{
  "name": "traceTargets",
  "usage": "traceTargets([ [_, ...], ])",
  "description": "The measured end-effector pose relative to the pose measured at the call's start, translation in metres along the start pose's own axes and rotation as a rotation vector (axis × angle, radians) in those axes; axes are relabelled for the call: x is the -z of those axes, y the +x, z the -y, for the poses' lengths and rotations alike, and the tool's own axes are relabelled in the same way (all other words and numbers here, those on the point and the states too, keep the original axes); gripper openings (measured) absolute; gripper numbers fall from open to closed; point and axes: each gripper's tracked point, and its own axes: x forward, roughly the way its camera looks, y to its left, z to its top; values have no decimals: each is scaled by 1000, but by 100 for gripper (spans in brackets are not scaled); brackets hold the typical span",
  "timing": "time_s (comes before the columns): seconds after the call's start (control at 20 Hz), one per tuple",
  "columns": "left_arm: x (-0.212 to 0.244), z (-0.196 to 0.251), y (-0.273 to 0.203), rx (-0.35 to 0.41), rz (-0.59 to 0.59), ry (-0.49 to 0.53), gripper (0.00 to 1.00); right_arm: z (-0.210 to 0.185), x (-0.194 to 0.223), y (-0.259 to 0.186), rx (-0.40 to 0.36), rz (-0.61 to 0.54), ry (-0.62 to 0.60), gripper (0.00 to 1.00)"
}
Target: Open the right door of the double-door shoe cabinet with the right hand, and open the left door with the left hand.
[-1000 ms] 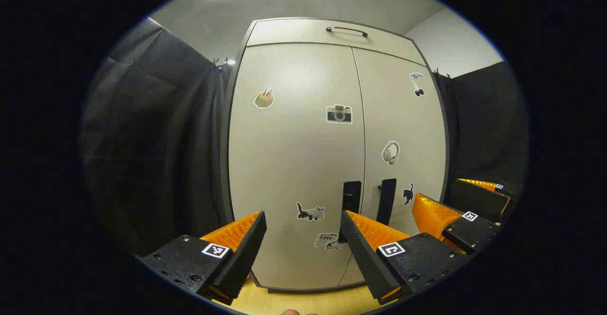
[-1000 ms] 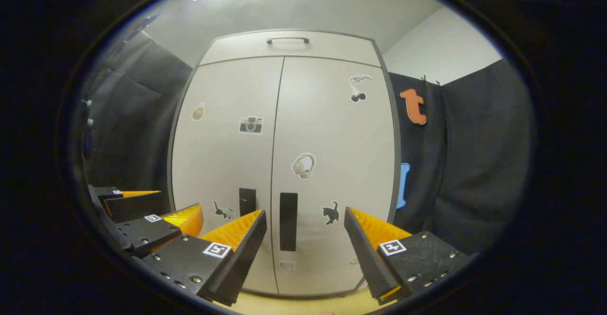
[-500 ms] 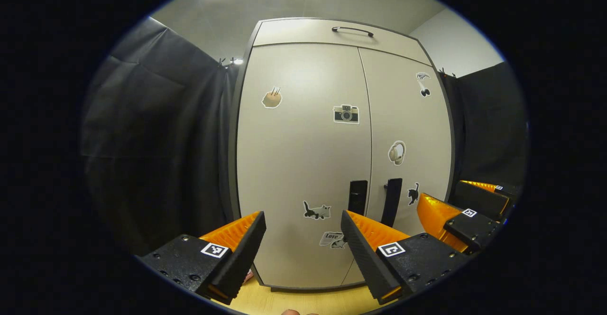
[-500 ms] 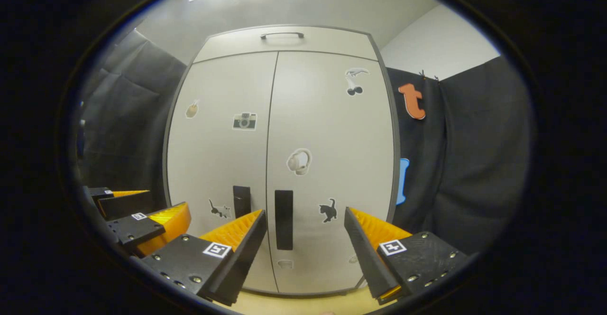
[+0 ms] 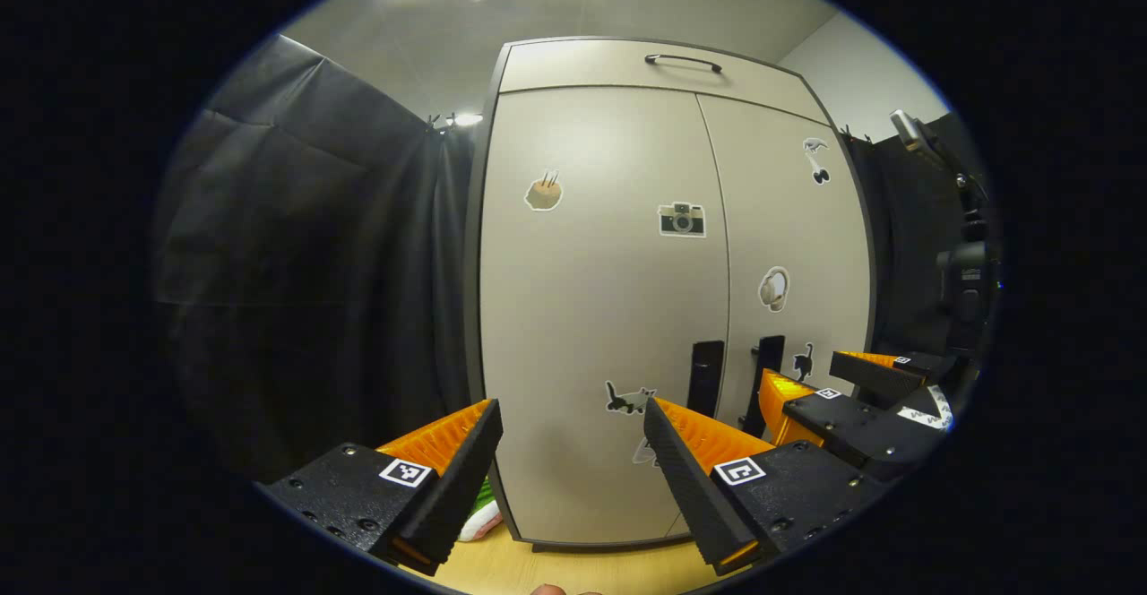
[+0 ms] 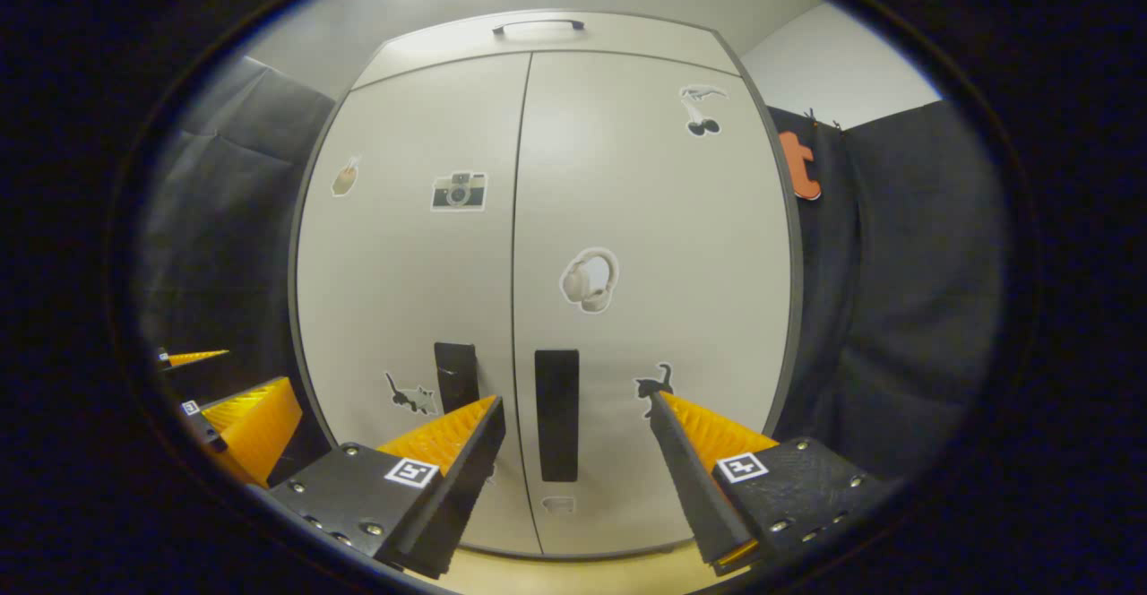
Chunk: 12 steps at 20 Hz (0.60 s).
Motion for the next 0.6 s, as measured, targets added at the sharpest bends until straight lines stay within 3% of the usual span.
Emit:
traceTargets([
  [0.05, 0, -5, 0, -11, -3, 3, 99, -2, 3, 4, 1, -11, 3, 79],
  [0.1, 1, -10, -1, -18, -3, 3, 99, -4, 6, 8, 1, -21, 4, 74],
  [0.3, 2, -23, -3, -42, -8, 5, 99, -8, 17, 26, 7, -45, -15, 70],
  [0.35, 2, -25, -3, -47, -7, 9, 99, -7, 19, 28, 10, -46, -15, 58],
  [0.45, 2, -28, -4, -55, -6, 16, 99, -7, 19, 33, 18, -45, -15, 48],
  [0.6, 3, -31, -5, -58, -12, 19, 99, -12, 22, 33, 4, -61, -6, 48],
])
